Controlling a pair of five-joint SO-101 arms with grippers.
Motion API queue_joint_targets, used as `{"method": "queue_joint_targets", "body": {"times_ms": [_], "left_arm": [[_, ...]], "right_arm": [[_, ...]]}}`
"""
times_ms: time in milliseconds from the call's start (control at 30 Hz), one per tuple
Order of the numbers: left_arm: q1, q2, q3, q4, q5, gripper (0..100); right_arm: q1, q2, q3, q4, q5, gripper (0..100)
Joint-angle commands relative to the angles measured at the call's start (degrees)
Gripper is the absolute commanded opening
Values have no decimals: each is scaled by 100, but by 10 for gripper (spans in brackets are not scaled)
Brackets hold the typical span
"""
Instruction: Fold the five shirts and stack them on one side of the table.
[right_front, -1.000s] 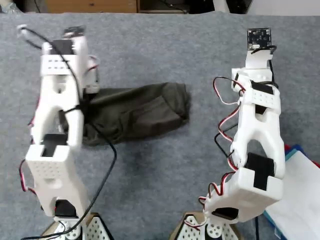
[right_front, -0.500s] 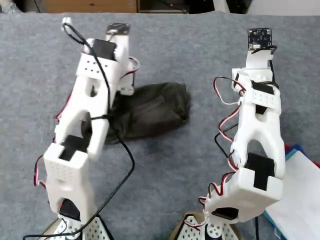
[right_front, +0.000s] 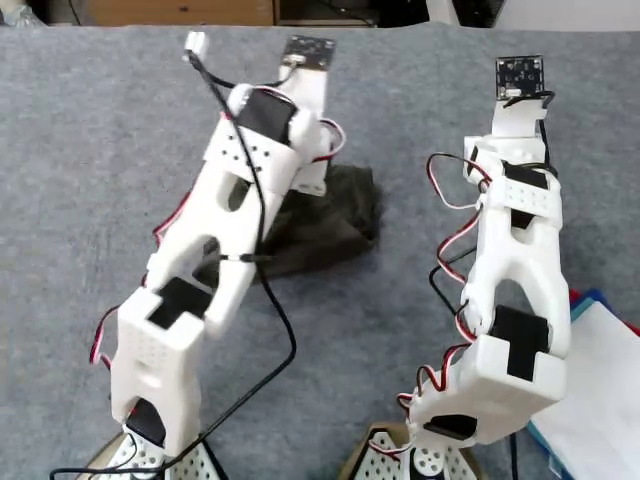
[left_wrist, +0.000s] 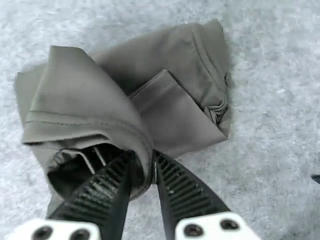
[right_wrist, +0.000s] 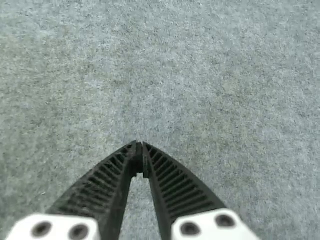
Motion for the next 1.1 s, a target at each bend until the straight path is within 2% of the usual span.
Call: {"method": "queue_joint_targets", "body": {"times_ms": [0, 400, 700, 1067], "left_arm": [[53, 277, -431, -281, 246, 21], [132, 1200, -1899, -176, 879, 21], [607, 1323, -1969, -141, 1073, 21], [809, 1666, -1969, -193, 1073, 21]], "right_arm": [[92, -22, -444, -114, -18, 6], [92, -22, -444, -114, -9, 6], [92, -22, -444, -114, 18, 6], [92, -22, -444, -114, 18, 7]]}}
